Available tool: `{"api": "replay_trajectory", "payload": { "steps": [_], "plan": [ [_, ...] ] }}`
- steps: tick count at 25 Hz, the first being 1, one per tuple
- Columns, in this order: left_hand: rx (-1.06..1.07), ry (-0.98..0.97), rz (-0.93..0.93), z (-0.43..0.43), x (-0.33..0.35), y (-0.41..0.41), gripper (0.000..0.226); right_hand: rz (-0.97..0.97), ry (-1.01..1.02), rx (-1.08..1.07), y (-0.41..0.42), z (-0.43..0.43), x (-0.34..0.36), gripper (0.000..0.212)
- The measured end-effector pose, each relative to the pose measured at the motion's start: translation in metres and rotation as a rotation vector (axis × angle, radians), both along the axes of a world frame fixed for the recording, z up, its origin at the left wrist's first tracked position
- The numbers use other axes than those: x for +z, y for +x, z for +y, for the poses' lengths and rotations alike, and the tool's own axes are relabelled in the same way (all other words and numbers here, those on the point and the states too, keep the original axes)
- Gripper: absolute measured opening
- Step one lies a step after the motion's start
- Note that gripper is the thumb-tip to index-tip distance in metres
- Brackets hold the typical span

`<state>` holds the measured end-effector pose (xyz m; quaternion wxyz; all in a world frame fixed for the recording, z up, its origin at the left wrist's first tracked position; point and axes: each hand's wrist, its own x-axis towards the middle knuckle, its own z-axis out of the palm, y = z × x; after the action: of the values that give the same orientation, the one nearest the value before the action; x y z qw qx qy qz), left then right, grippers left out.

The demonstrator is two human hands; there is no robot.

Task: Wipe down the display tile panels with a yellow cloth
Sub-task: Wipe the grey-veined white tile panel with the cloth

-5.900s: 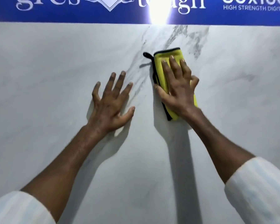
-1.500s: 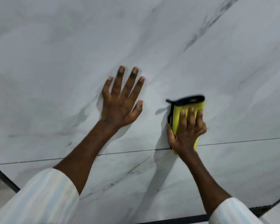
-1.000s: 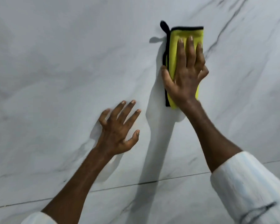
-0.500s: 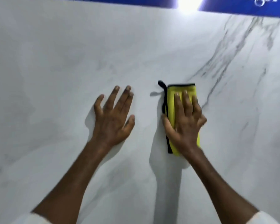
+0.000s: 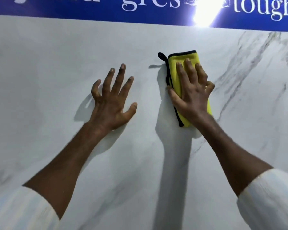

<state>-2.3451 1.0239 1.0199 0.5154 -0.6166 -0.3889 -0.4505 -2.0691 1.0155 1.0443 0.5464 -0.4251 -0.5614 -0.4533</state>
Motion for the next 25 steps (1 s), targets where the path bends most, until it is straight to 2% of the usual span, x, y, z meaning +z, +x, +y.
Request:
{"api": "replay_trajectory", "payload": {
  "steps": [6, 9, 13, 19, 23, 25],
  "plan": [
    [0.037, 0.007, -0.017, 0.017, -0.001, 0.003, 0.076, -0.066, -0.081, -0.027, -0.013, -0.005, 0.124, 0.081],
    [0.06, 0.016, 0.003, 0.016, 0.001, 0.0, 0.077, -0.076, -0.12, -0.04, -0.028, -0.003, 0.159, 0.084],
    [0.07, 0.01, 0.01, 0.016, 0.001, 0.001, 0.077, -0.112, -0.099, -0.03, -0.03, -0.002, 0.154, 0.083],
    [-0.002, 0.037, 0.128, 0.004, -0.015, -0.048, 0.066, -0.156, 0.006, -0.021, -0.04, 0.004, 0.036, 0.077],
    [0.087, 0.018, 0.078, 0.014, -0.027, -0.069, 0.074, -0.103, -0.058, -0.011, -0.059, -0.002, 0.106, 0.081],
    [0.061, 0.051, 0.087, 0.019, -0.03, -0.065, 0.073, -0.058, -0.097, -0.009, -0.072, -0.001, 0.148, 0.082]
  ]
}}
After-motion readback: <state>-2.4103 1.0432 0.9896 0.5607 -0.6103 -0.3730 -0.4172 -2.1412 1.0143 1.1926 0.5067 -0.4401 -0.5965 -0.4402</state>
